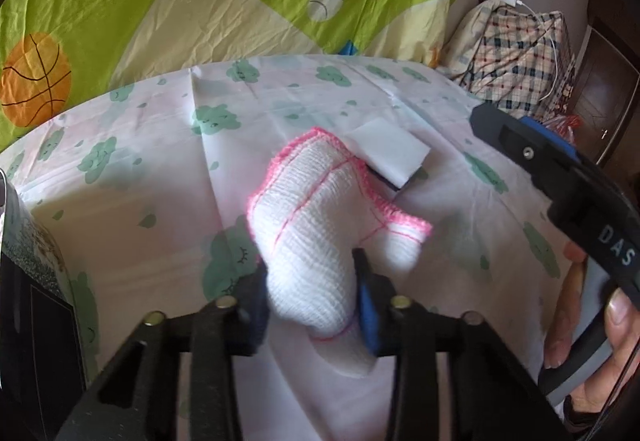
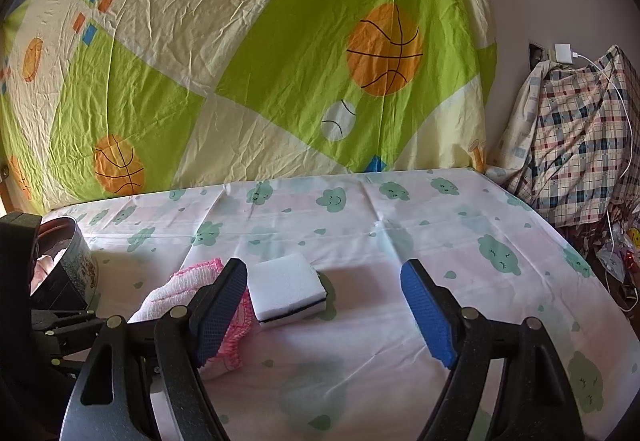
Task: Organize soft objects
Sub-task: 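Grasp the pink-edged gauze cloth with the left tool while the right tool approaches the sponge, then close the right tool on the white sponge block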
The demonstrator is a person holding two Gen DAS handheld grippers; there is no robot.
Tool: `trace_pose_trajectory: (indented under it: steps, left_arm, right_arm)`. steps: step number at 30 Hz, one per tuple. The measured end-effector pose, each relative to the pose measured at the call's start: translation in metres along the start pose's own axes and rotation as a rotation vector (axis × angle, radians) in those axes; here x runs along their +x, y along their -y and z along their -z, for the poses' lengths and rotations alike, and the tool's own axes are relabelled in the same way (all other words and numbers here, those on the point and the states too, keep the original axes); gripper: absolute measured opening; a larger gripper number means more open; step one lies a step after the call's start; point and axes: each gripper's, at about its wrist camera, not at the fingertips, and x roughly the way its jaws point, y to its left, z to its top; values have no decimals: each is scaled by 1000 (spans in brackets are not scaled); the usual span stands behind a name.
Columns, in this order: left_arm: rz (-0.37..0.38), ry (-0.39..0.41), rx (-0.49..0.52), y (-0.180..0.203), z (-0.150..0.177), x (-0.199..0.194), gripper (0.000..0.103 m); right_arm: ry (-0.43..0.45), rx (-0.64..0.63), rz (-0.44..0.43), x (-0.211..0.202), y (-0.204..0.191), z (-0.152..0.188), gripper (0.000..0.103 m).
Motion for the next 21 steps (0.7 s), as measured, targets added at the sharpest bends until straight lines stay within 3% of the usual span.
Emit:
trace_pose_trajectory:
  steps: [7,21]
  left_arm:
    - [13,72,-42,-11,2,-15,20]
    - [-110,194,-134,-48,4,-37,20]
  right_arm:
    - [-27,3,11,5,-1,0,81]
    - [-218,-84,-39,56,-28,-2,81]
